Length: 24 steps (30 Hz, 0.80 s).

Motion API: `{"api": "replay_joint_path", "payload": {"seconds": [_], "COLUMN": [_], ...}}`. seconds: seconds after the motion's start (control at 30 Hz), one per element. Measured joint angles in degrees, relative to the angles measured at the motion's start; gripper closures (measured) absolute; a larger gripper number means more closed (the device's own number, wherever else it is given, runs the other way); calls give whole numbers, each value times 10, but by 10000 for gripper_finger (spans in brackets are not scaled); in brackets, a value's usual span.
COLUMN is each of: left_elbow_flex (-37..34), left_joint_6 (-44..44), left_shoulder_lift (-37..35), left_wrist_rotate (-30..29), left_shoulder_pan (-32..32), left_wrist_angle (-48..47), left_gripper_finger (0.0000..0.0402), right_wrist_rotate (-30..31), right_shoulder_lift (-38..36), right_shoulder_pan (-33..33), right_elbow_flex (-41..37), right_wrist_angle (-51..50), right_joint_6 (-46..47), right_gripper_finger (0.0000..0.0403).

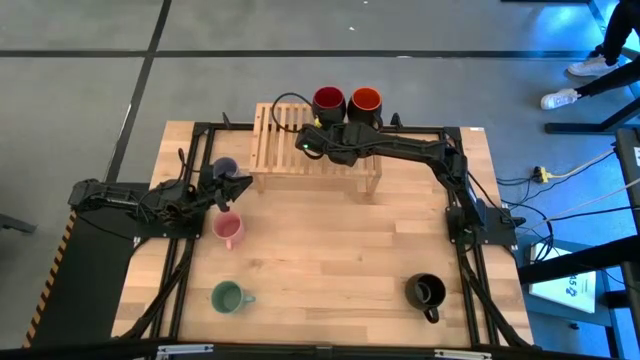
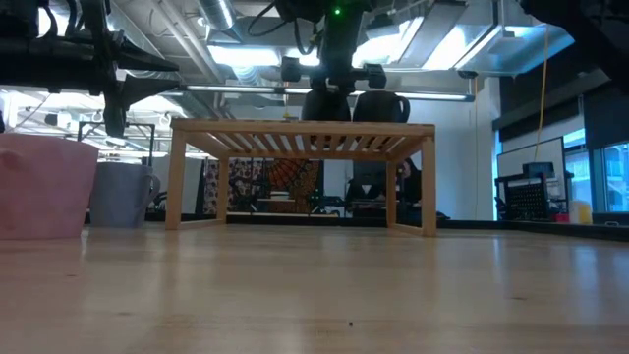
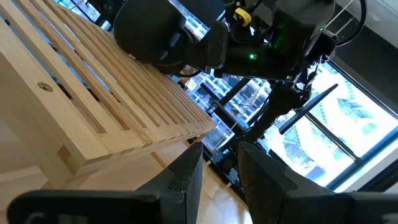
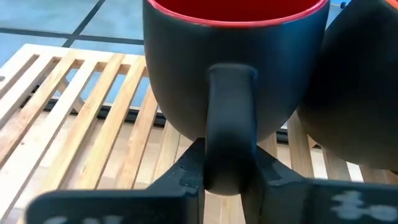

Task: Place coffee mugs
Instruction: Put the top black red mugs on the shelf, then adjust the black orange mugs on the shelf

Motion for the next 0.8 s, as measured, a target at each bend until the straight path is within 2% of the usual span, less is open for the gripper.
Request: {"api": "replay_joint_path", "payload": {"seconds": [0.23,0.4,0.6,0.8], "left_elbow_flex": [0,0,0,0], "left_joint_6": [0,0,0,0], "left_shoulder_lift": [0,0,0,0], "left_wrist_rotate": [0,0,0,19], "left_shoulder_pan": [0,0,0,0], "left_wrist_angle": [0,0,0,0], "left_gripper_finger": [305,305,305,305], "right_wrist_rotate": [1,-23,-33,-94], "right_shoulder_lift": [-2,-2,-2,-7], "right_shoulder_pan": [1,3,25,49], "right_elbow_flex": [1,1,54,150], "right_wrist_angle": [9,7,-44,-145], "right_joint_6": [-4,-4,-7,-25], "right_gripper_finger": [235,180,156,155]}}
